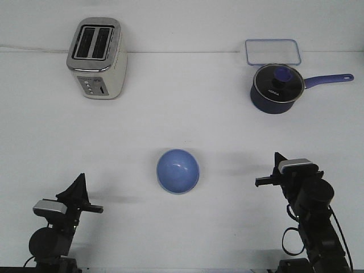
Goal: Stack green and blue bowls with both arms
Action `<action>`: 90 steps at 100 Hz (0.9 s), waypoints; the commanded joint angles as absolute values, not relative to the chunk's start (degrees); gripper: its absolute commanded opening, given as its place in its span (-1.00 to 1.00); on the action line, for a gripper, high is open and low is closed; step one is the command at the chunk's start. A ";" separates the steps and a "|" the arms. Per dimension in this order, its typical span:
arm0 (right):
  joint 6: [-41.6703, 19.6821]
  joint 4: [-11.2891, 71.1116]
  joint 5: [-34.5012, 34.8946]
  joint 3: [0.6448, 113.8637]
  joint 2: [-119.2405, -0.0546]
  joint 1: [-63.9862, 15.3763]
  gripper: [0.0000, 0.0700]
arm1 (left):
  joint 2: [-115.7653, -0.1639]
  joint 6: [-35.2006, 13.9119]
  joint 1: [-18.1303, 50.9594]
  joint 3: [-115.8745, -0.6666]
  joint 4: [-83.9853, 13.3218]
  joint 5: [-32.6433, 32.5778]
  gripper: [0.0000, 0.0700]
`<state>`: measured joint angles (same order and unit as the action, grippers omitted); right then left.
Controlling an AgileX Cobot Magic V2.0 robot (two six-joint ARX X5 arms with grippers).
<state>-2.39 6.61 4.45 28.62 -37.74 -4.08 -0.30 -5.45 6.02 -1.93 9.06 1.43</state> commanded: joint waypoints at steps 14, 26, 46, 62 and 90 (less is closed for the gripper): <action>-2.90 5.61 4.43 27.33 -34.22 -4.14 -1.00 | -0.19 -4.82 5.96 -0.80 9.96 1.58 -0.97; -2.83 5.43 4.38 23.86 -30.15 -4.10 -1.00 | -0.19 -4.82 5.96 -0.80 9.96 1.58 -0.97; -2.85 5.04 4.23 16.19 -20.32 -3.84 -1.00 | -0.19 -4.82 5.96 -0.80 9.98 1.58 -0.97; -2.85 5.21 4.25 12.19 -11.44 -2.59 -1.00 | -0.19 -4.82 5.98 -0.80 9.98 1.58 -0.97; -2.85 4.89 4.23 8.47 -0.10 -0.54 -1.00 | -0.19 -4.82 5.96 -0.80 9.96 1.58 -0.97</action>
<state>-2.39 5.65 4.32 8.82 -0.38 -0.82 -0.30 -5.45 6.02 -1.93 9.04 1.45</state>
